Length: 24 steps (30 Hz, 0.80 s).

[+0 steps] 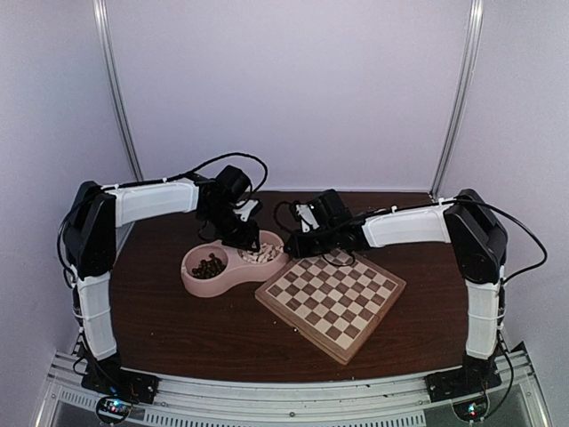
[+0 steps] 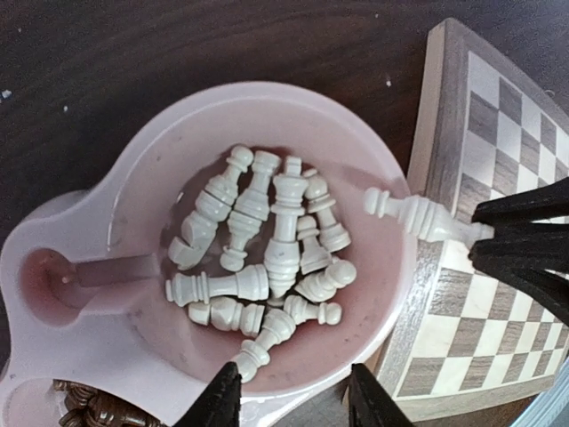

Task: Set up the chess pieces on the board
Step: Pass from the right arm to the left

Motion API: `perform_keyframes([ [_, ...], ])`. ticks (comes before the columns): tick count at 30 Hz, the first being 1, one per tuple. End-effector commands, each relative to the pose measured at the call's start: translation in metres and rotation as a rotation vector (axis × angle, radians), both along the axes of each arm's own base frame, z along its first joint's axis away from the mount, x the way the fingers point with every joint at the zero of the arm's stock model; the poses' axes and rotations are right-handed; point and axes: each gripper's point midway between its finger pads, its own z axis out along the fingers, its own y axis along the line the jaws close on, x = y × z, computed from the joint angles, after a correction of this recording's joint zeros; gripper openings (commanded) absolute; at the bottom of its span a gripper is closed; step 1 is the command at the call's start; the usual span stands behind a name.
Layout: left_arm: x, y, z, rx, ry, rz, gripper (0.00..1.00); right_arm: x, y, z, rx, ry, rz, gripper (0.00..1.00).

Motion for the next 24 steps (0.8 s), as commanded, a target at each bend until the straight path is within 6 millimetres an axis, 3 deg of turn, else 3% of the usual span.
perform_keyframes([
  [1, 0.007, -0.003, 0.039, -0.067, -0.099, -0.016, 0.45, -0.001, -0.001, 0.024, 0.036, -0.014, 0.009, 0.00],
  [8, 0.004, -0.001, 0.056, -0.080, -0.138, -0.032, 0.49, -0.003, 0.011, 0.033, 0.077, -0.004, 0.062, 0.00],
  [16, -0.007, -0.001, 0.072, -0.164, -0.185, -0.123, 0.50, -0.013, 0.020, 0.064, 0.149, -0.009, 0.127, 0.00],
  [24, -0.021, 0.012, 0.102, -0.198, -0.406, -0.240, 0.50, -0.029, 0.022, 0.087, 0.208, 0.014, 0.181, 0.00],
])
